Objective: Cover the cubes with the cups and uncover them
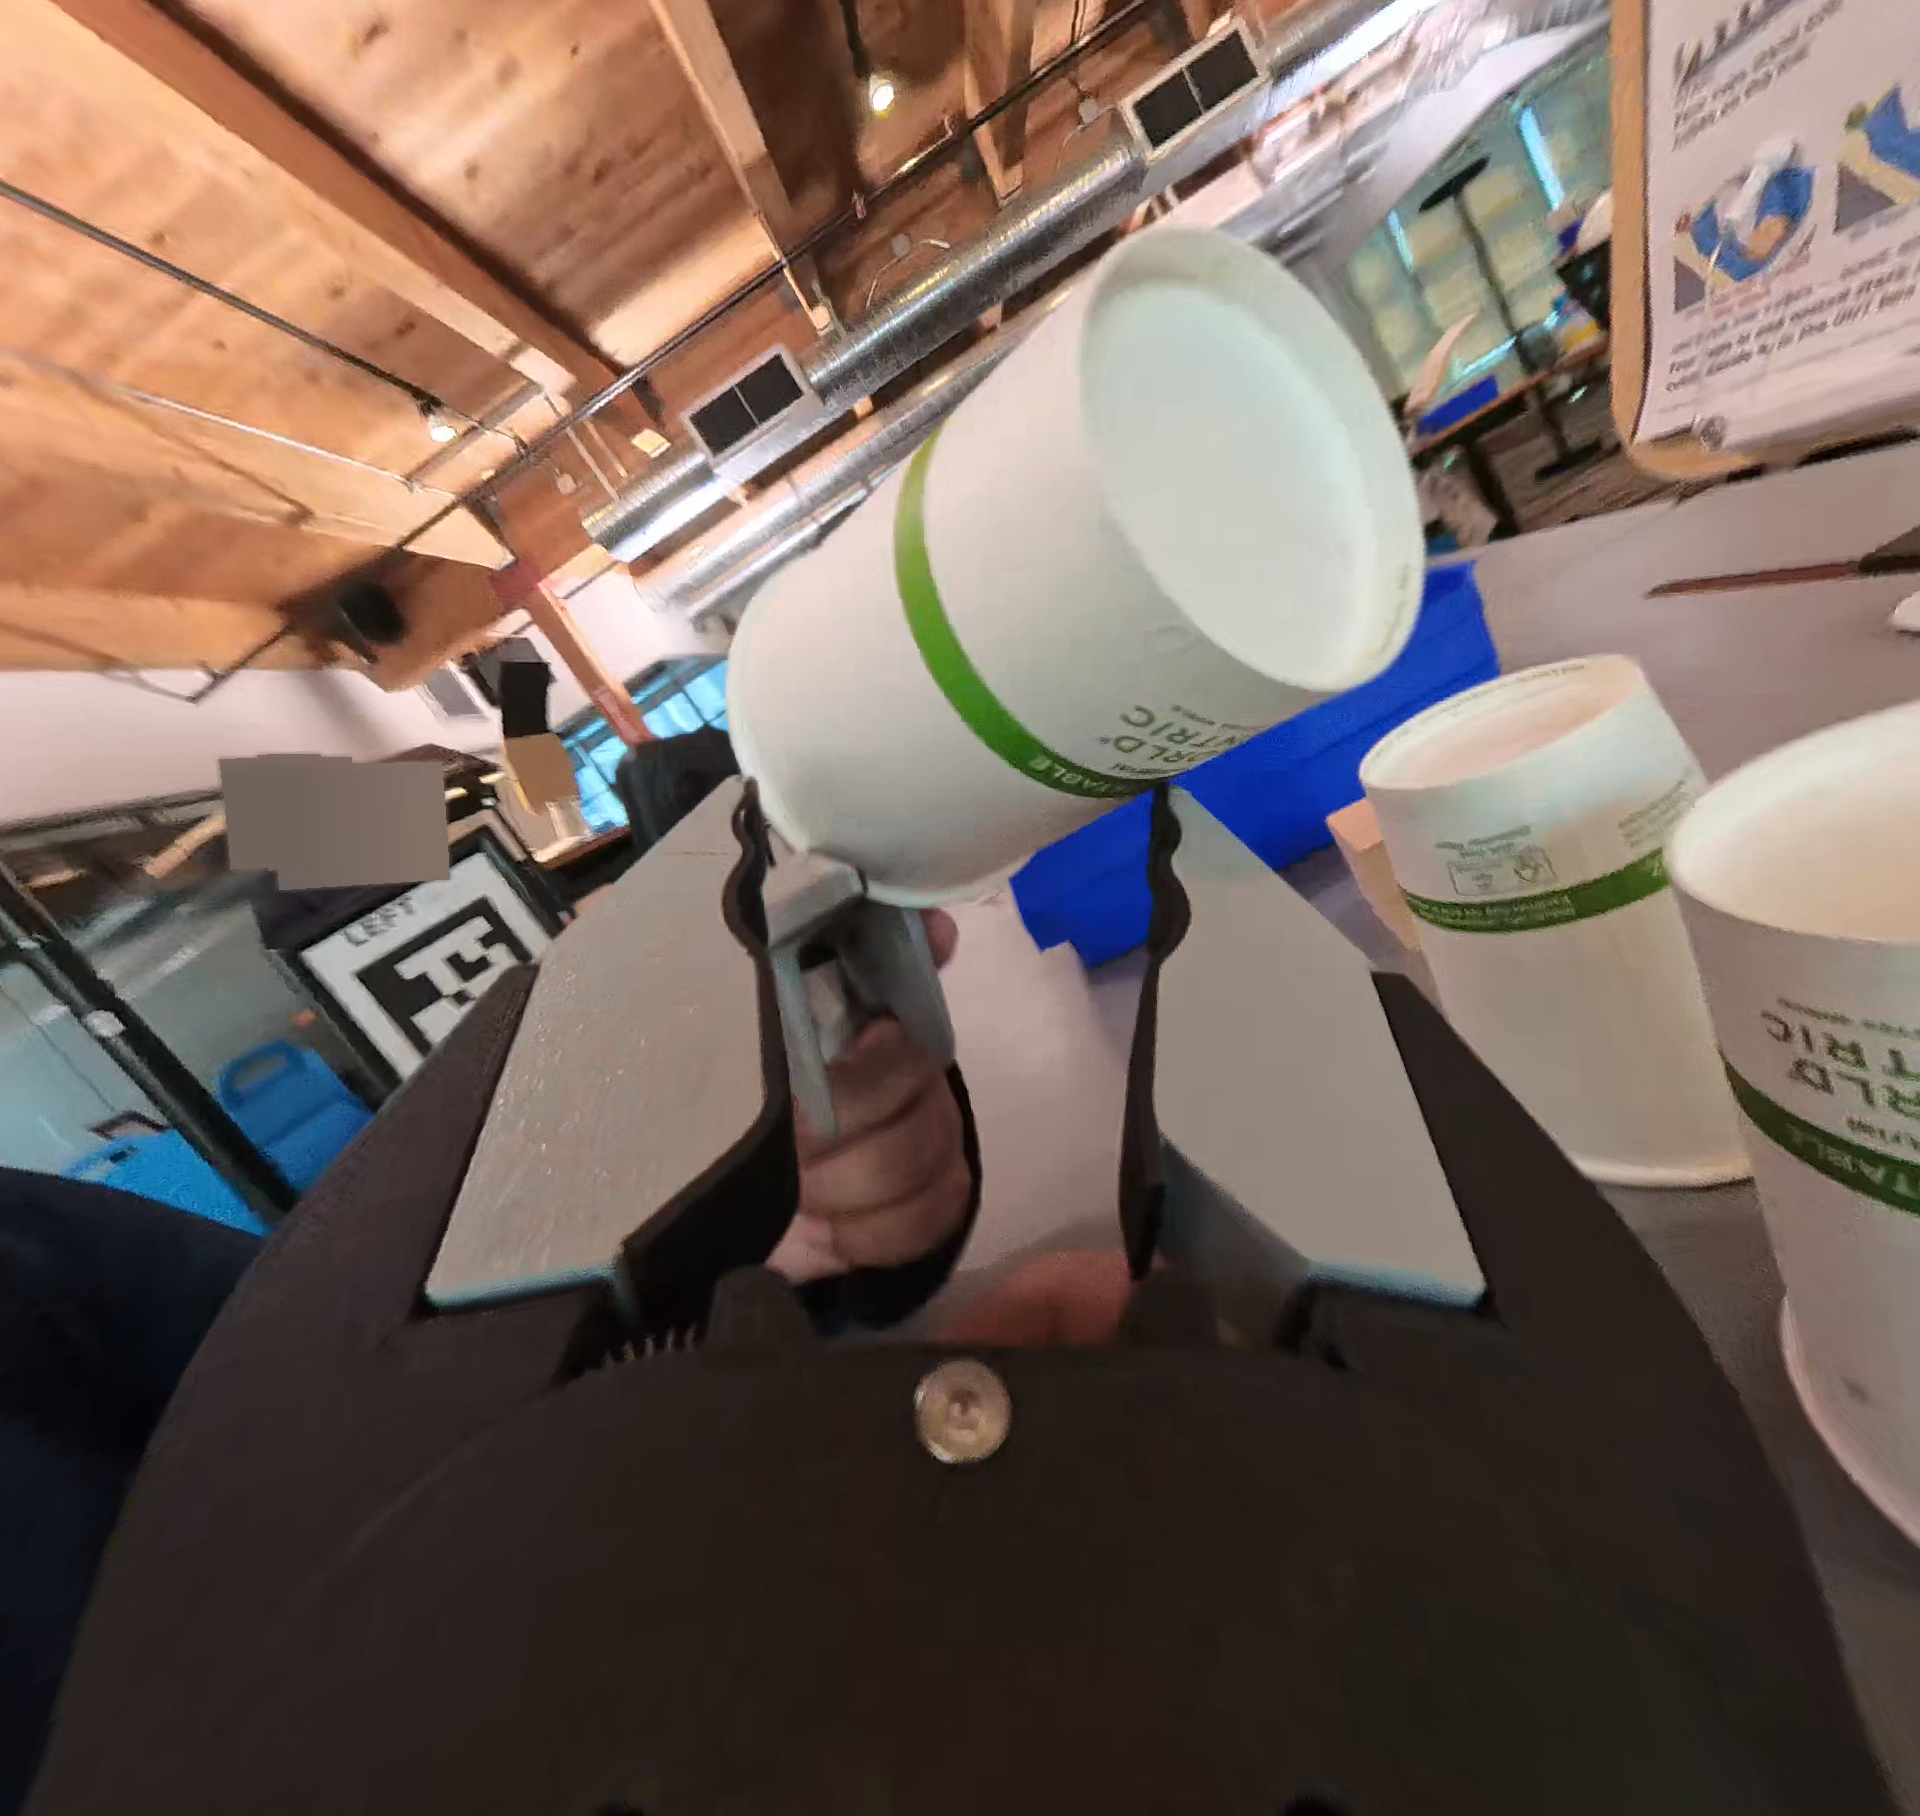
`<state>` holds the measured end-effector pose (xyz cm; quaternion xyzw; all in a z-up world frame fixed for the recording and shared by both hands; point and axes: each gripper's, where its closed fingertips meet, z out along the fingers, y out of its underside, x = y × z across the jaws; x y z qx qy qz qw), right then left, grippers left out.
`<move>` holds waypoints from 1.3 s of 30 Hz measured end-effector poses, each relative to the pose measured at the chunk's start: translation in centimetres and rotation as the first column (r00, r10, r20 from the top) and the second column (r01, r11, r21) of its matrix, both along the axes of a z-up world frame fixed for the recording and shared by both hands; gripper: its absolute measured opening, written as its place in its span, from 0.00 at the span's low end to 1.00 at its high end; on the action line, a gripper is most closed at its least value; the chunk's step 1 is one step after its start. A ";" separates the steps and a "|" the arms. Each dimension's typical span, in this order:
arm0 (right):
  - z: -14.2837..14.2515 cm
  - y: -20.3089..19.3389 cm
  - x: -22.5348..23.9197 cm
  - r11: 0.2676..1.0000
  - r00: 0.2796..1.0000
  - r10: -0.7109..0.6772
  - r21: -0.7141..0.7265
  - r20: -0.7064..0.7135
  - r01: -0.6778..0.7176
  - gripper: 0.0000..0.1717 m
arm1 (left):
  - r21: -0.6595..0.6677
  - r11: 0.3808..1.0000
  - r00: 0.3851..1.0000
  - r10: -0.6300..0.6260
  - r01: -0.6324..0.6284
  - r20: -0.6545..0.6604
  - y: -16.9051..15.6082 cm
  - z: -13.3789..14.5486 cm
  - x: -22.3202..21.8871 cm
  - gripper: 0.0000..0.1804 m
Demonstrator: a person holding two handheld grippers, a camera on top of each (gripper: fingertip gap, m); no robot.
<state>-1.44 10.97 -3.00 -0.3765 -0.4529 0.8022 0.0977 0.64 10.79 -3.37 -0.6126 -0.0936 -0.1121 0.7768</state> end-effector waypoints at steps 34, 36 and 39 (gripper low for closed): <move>-1.7 1.2 -1.5 0.907 0.966 -0.255 0.336 -0.037 0.252 0.51 | -0.370 0.826 0.790 0.140 -0.426 -0.597 1.2 -6.6 0.1 0.58; -1.7 1.0 -1.5 0.909 0.968 -0.248 0.336 -0.040 0.246 0.51 | -0.395 0.844 0.842 0.115 -0.363 -0.527 1.3 -6.7 0.2 0.58; -1.5 0.7 -1.3 0.908 0.970 -0.236 0.344 -0.054 0.240 0.51 | -0.386 0.889 0.921 0.091 -0.247 -0.380 1.0 -6.4 0.2 0.57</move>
